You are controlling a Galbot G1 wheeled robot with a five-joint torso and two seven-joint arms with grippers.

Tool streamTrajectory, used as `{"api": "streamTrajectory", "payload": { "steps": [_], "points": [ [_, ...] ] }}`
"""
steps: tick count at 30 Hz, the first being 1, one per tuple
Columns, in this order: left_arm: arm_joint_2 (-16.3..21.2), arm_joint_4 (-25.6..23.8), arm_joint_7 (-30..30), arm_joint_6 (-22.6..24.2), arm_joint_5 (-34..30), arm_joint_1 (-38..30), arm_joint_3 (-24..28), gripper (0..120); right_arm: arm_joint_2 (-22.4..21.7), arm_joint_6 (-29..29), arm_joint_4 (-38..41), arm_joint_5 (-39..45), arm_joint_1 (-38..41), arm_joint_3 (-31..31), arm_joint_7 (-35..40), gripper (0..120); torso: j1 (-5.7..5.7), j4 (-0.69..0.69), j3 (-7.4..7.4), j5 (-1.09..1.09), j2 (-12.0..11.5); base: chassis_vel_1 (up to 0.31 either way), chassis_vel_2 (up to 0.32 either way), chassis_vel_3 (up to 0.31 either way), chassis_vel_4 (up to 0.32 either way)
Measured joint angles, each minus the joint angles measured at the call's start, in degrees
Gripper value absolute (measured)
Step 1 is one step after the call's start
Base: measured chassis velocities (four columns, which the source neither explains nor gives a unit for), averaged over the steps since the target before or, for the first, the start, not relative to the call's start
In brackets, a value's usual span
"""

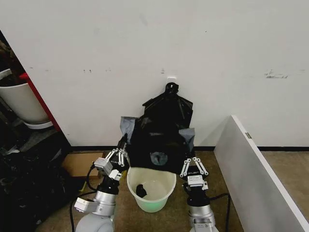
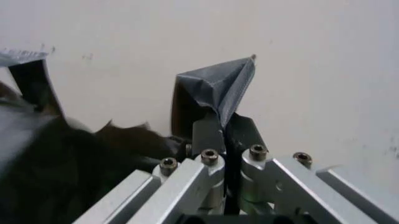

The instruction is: Place the garbage bag over the trash bin.

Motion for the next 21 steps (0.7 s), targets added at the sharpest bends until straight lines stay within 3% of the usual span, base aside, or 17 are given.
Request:
{"api": "streamTrajectory", "payload": {
  "steps": [7, 19, 21],
  "points": [
    [-1.36, 5.78, 0.01, -2.27, 1.92, -1.27, 0.56, 0, 0.57, 0.90, -7.59, 1.08, 2.67, -0.10, 0.30, 0, 0.00, 0.04, 0.00, -0.23, -0.01, 0.000, 0.000, 0.000, 0.000],
    [-0.13, 6.14, 0.06, -2.04, 3.72, -0.32, -0.33, 0, 0.45, 0.44, -7.90, 1.10, 3.08, -0.09, -0.02, 0, 0.00, -0.09, 0.00, -0.23, -0.01, 0.000, 0.000, 0.000, 0.000],
    [0.74, 5.85, -0.05, -0.88, 4.49, -0.33, -0.33, 0, -0.95, -1.95, -8.76, 1.87, 3.56, -0.14, -1.49, 0, 0.00, 0.00, 0.00, 0.25, -0.01, 0.000, 0.000, 0.000, 0.000]
  ]
}}
